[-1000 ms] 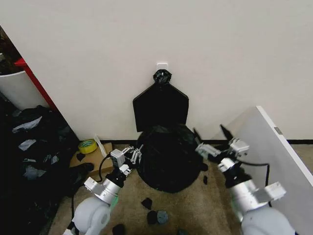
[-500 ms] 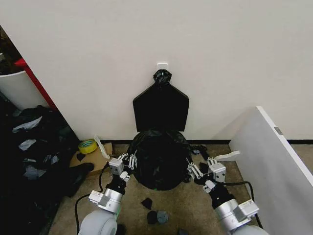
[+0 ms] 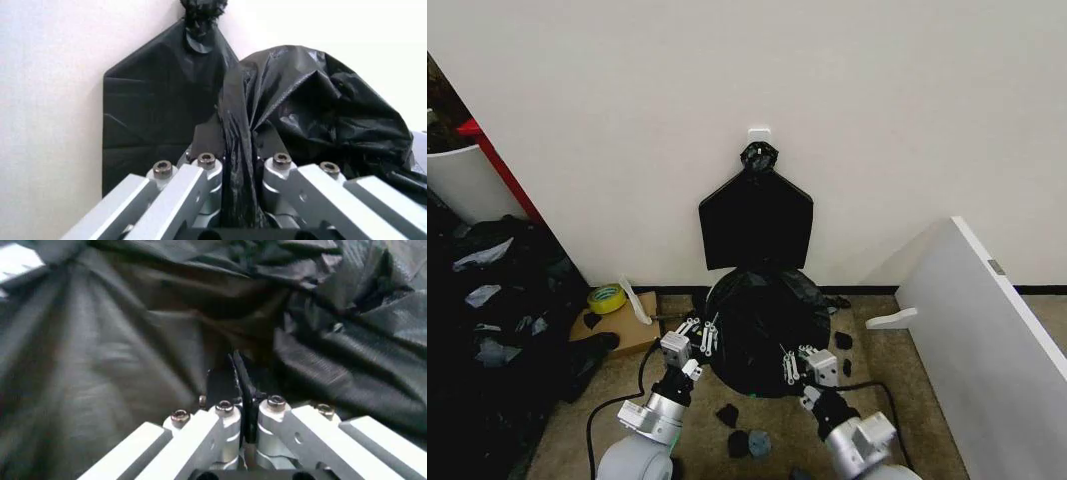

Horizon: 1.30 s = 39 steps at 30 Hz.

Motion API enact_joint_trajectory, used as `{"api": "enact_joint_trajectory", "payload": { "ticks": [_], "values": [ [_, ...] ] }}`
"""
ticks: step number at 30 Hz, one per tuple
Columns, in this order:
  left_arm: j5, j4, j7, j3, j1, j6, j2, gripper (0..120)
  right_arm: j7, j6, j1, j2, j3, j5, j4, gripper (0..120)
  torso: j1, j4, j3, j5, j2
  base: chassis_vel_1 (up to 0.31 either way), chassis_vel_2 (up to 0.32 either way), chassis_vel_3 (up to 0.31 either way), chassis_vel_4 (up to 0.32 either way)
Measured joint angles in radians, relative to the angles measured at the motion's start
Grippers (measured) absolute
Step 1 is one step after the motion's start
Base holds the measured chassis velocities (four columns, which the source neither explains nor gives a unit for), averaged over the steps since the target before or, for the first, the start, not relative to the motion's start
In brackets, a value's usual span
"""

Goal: Place the garbage bag over the trash bin.

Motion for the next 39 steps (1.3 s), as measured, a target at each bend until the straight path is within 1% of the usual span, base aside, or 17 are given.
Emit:
{"api": "enact_joint_trajectory", "payload": {
  "ticks": [7, 15, 23, 28, 33, 37, 39],
  "values": [
    [0.029, 0.011, 0.040, 0.001, 0.007, -0.025, -0.003, 5, 0.070, -0.082, 0.068, 0.044, -0.010, -0.027, -0.063, 0, 0.000, -0.0002, 0.000, -0.0001, 0.000, 0.000, 0.000, 0.000, 0.000],
    [0.039, 0.026, 0.052, 0.004, 0.013, -0.032, -0.005, 5, 0.112, -0.131, 0.159, 0.100, -0.050, -0.040, -0.136, 0, 0.000, 0.0000, 0.000, 0.0000, 0.000, 0.000, 0.000, 0.000, 0.000],
    [0.041, 0.031, 0.060, 0.004, 0.017, -0.037, 0.002, 5, 0.151, -0.186, 0.248, 0.139, -0.108, -0.004, -0.205, 0, 0.000, 0.0000, 0.000, 0.0000, 0.000, 0.000, 0.000, 0.000, 0.000],
    [0.041, 0.032, 0.066, 0.004, 0.019, -0.040, 0.005, 5, 0.156, -0.206, 0.292, 0.141, -0.131, 0.031, -0.238, 0, 0.000, 0.0000, 0.000, -0.0001, 0.000, 0.000, 0.000, 0.000, 0.000],
    [0.041, 0.032, 0.078, 0.004, 0.022, -0.044, 0.006, 5, 0.158, -0.226, 0.321, 0.126, -0.138, 0.041, -0.272, 0, 0.000, 0.0000, 0.000, 0.0000, 0.000, 0.000, 0.000, 0.000, 0.000],
    [0.041, 0.037, 0.086, -0.002, 0.019, -0.049, 0.007, 5, 0.159, -0.258, 0.331, 0.100, -0.132, 0.046, -0.278, 0, 0.000, 0.0000, 0.000, 0.0001, 0.000, 0.000, 0.000, 0.000, 0.000],
    [0.041, 0.044, 0.100, -0.010, 0.011, -0.058, 0.007, 5, 0.153, -0.259, 0.330, 0.073, -0.126, 0.053, -0.277, 0, 0.000, 0.0000, 0.000, 0.0002, 0.000, 0.000, 0.000, 0.000, 0.000]
  ]
}}
